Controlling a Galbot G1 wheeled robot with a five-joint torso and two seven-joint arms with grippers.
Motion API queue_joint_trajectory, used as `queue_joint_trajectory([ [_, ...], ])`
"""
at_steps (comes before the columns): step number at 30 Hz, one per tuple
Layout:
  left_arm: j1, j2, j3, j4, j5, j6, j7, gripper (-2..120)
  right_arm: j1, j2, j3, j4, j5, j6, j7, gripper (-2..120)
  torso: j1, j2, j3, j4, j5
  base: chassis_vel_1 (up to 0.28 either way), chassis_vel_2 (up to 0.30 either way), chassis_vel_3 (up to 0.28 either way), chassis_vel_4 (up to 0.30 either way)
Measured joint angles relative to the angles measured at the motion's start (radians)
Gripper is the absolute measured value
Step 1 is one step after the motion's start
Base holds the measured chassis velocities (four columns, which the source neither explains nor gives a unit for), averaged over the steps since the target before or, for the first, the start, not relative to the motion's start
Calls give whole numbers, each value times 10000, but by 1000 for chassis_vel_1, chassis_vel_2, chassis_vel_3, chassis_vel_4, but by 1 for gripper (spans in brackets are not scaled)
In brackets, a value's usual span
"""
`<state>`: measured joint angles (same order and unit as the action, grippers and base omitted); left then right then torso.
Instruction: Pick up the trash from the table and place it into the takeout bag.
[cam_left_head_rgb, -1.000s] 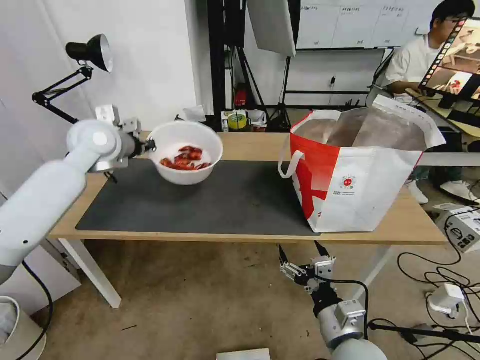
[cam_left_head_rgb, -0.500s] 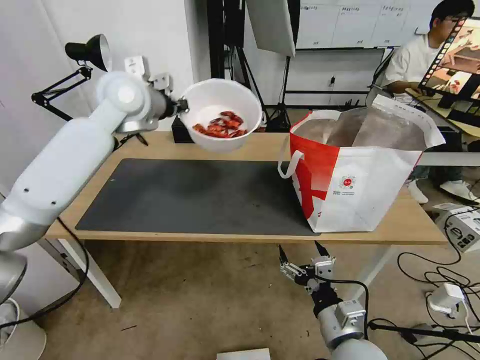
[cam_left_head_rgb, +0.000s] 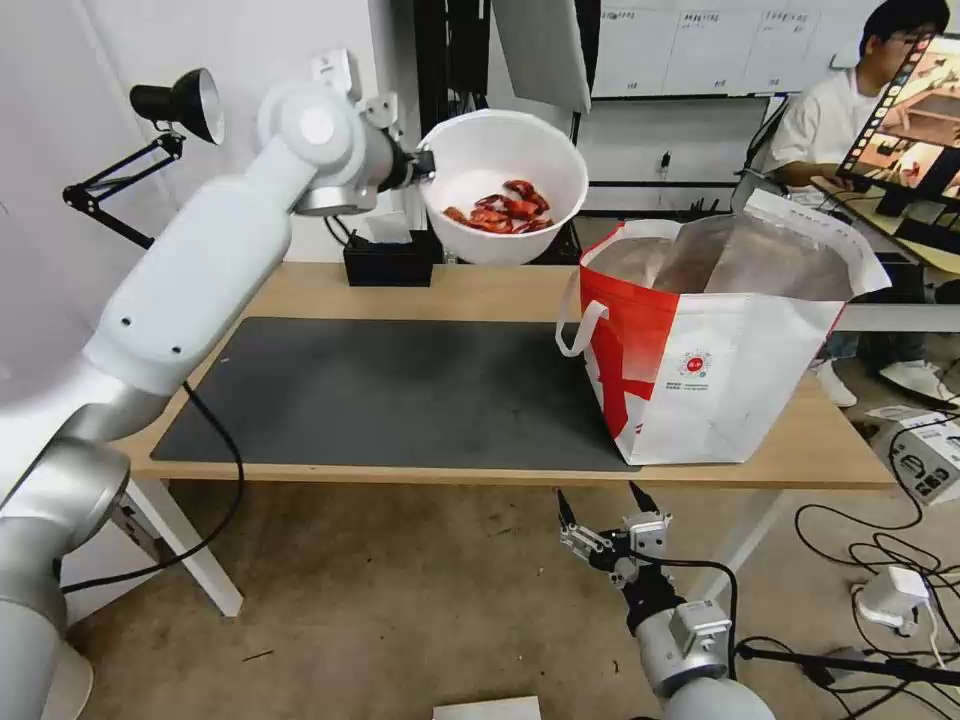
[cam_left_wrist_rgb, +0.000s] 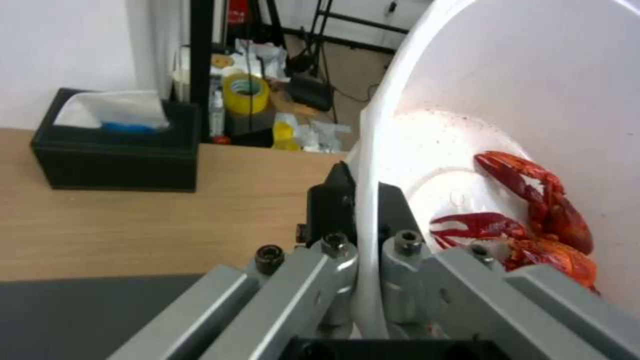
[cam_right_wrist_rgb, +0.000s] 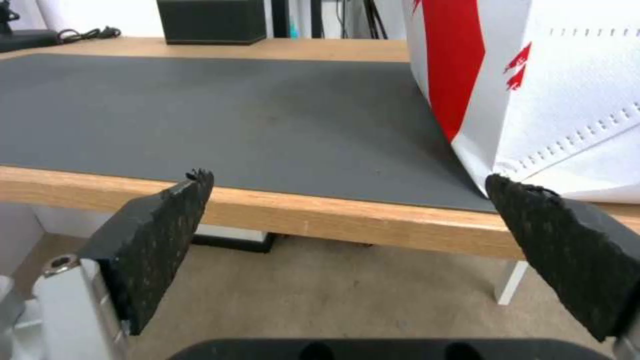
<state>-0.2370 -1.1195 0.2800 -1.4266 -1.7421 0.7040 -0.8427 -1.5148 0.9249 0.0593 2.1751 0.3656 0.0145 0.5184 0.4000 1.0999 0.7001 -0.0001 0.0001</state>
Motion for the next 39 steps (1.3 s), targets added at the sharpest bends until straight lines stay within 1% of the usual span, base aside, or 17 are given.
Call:
queue_joint_trajectory([
  [3, -133, -176, 81, 77, -3, -62, -25, 0, 1, 0, 0, 1, 0, 0, 0, 100, 0, 0, -1, 0, 1, 0, 0, 0, 0],
  [5, -245, -416, 184, 195, -12, -191, -113, 0, 0, 0, 0, 0, 0, 0, 0, 100, 0, 0, -2, 2, 0, 0, 0, 0, 0],
  [6, -245, -416, 184, 195, -12, -191, -113, 0, 0, 0, 0, 0, 0, 0, 0, 100, 0, 0, -2, 2, 0, 0, 0, 0, 0],
  [8, -368, -809, 307, 393, -23, -260, -226, 0, 0, 0, 0, 0, 0, 0, 0, 100, 0, 0, -1, 0, -1, 0, 0, 0, 0],
  [9, -368, -809, 307, 393, -23, -260, -226, 0, 0, 0, 0, 0, 0, 0, 0, 100, 0, 0, -1, 0, -1, 0, 0, 0, 0],
  [12, -635, -1386, 348, 757, -24, -372, -269, 0, 0, 0, 0, 0, 0, 0, 0, 100, 0, 0, -1, -1, 1, 0, 0, 0, 0],
  [13, -635, -1386, 348, 757, -24, -372, -269, 0, 0, 0, 0, 0, 0, 0, 0, 100, 0, 0, -1, -1, 1, 0, 0, 0, 0],
  [16, -855, -1891, 345, 1149, -18, -445, -279, 0, 0, 0, -1, 0, 0, 0, 0, 100, 0, 0, -1, 1, 1, 0, 0, 0, 0],
  [17, -855, -1891, 345, 1149, -18, -445, -279, 0, 0, 0, -1, 0, 0, 0, 0, 100, 0, 0, -1, 1, 1, 0, 0, 0, 0],
  [20, -934, -2358, 346, 1401, 18, -482, -289, 0, 0, 0, 0, 0, 0, 0, 0, 100, 0, 0, -1, -1, 2, 0, 0, 0, 0],
  [21, -934, -2358, 346, 1401, 18, -482, -289, 0, 0, 0, 0, 0, 0, 0, 0, 100, 0, 0, -1, -1, 2, 0, 0, 0, 0],
  [23, -938, -2612, 381, 1526, 94, -496, -305, 0, 0, 0, 0, 0, 0, 0, 0, 100, 0, 0, -1, -1, 2, 0, 0, 0, 0],
  [24, -938, -2612, 381, 1526, 94, -496, -305, 0, 0, 0, 0, 0, 0, 0, 0, 100, 0, 0, -1, -1, 2, 0, 0, 0, 0],
  [26, -938, -2819, 446, 1604, 201, -517, -317, 0, 0, 0, 0, 0, 0, 0, 0, 100, 0, 0, -1, 2, 0, 0, 0, 0, 0],
  [33, -939, -3298, 668, 1717, 287, -596, -394, 0, 0, 0, 0, 0, 0, 0, 0, 100, 0, 0, -1, 0, 0, 0, 0, 0, 0],
  [35, -916, -3515, 751, 1791, 417, -649, -432, 0, 0, 0, 0, 0, 0, 0, 0, 100, -1, 0, -1, 0, 1, 0, 0, 0, 0],
  [39, -839, -3691, 949, 1801, 688, -693, -360, 0, 0, 0, 0, 0, 0, 0, 0, 100, 0, 0, -1, 1, 1, 0, 0, 0, 0],
])
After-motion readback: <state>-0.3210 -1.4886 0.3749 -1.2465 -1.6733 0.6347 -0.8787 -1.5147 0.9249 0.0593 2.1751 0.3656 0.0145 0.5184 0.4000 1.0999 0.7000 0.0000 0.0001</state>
